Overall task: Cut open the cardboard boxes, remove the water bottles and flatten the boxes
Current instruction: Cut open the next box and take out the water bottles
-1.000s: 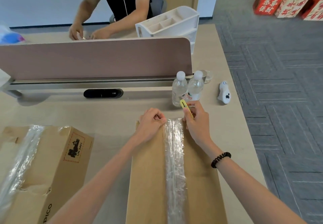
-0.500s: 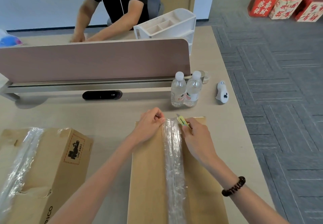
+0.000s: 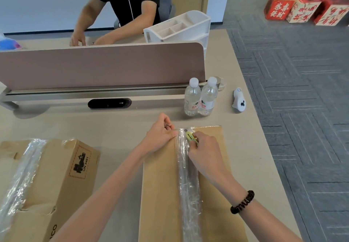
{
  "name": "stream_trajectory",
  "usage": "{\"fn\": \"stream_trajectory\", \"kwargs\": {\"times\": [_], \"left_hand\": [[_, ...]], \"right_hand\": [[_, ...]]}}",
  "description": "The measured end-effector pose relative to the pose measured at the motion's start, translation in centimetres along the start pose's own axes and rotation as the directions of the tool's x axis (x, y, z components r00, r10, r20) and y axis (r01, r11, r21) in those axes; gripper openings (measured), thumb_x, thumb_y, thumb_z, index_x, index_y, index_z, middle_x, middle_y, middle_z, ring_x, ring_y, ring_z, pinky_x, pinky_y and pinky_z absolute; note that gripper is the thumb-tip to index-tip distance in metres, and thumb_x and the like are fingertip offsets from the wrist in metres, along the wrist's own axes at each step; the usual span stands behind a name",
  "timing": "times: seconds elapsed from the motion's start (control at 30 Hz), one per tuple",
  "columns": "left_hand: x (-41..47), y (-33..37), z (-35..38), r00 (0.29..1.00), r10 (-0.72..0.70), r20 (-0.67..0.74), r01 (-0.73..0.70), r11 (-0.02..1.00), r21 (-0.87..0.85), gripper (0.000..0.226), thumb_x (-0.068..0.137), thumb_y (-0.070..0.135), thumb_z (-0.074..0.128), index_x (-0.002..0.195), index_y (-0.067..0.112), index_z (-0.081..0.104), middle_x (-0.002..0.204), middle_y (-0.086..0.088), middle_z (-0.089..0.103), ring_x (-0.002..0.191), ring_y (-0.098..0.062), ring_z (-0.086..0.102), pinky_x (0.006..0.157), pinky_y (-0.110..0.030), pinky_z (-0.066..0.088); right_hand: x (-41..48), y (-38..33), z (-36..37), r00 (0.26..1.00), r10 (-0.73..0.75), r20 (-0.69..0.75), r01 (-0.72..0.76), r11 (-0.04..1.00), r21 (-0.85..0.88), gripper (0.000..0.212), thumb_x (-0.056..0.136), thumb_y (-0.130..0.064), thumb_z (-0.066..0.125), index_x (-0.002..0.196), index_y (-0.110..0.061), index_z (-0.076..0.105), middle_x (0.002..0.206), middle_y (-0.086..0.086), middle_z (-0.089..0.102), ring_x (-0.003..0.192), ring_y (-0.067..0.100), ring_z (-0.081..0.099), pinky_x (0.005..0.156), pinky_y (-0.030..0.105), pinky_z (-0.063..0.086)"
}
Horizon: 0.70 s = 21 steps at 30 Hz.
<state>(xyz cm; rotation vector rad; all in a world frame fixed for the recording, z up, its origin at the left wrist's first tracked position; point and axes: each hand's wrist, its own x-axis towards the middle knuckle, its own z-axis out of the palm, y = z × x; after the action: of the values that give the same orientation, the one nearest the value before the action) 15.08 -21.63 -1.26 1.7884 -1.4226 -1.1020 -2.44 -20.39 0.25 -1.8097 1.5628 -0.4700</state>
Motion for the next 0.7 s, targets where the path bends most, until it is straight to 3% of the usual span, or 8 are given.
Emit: {"fn": "stream_trajectory", "kwargs": {"times": [0.17,0.33,0.47,0.7], "left_hand": [[0.1,-0.1,0.1,1.0,-0.022,-0.011,0.022,1.0,0.004,0.03,0.07,0.035,0.063,0.085,0.029,0.038,0.086,0.015,0.061,0.083,-0.009,0.053,0.095,-0.051,0.044],[0.3,-0.4,0.3,0.999,-0.017,-0.035,0.016,0.999,-0.03,0.035,0.081,0.013,0.072,0.083,0.025,0.039,0.085,0.012,0.062,0.078,-0.009,0.05,0.091,-0.045,0.044],[0.6,-0.5,0.4,0.999,-0.019,-0.042,0.017,0.999,-0.035,0.037,0.082,0.005,0.072,0.083,0.022,0.039,0.086,0.006,0.062,0.075,-0.01,0.048,0.083,-0.038,0.045],[0.9,-0.7,0.4,0.998,-0.023,-0.058,0.02,0.998,-0.064,0.043,0.081,0.0,0.072,0.077,0.022,0.035,0.082,0.004,0.061,0.069,-0.009,0.046,0.074,-0.031,0.041]], "right_hand": [[0.4,-1.3,-0.2,1.0,-0.01,0.014,0.011,0.994,-0.109,0.014,0.086,-0.009,0.043,0.072,-0.011,0.043,0.069,0.009,0.049,0.064,0.029,0.04,0.049,0.031,0.022],[0.4,-2.7,-1.4,0.996,-0.027,0.088,0.05,0.96,-0.275,0.018,0.086,-0.01,0.044,0.069,-0.011,0.038,0.066,0.0,0.035,0.067,0.025,0.037,0.058,0.033,0.025],[0.8,-2.4,-1.8,0.995,0.0,0.101,0.024,0.972,-0.232,0.028,0.083,-0.01,0.046,0.06,-0.012,0.031,0.065,0.004,0.037,0.059,0.024,0.035,0.047,0.026,0.019],[0.6,-3.0,-1.4,0.99,0.043,0.131,-0.013,0.974,-0.228,0.025,0.084,-0.009,0.045,0.062,-0.011,0.034,0.068,0.004,0.039,0.059,0.02,0.035,0.049,0.029,0.021]]}}
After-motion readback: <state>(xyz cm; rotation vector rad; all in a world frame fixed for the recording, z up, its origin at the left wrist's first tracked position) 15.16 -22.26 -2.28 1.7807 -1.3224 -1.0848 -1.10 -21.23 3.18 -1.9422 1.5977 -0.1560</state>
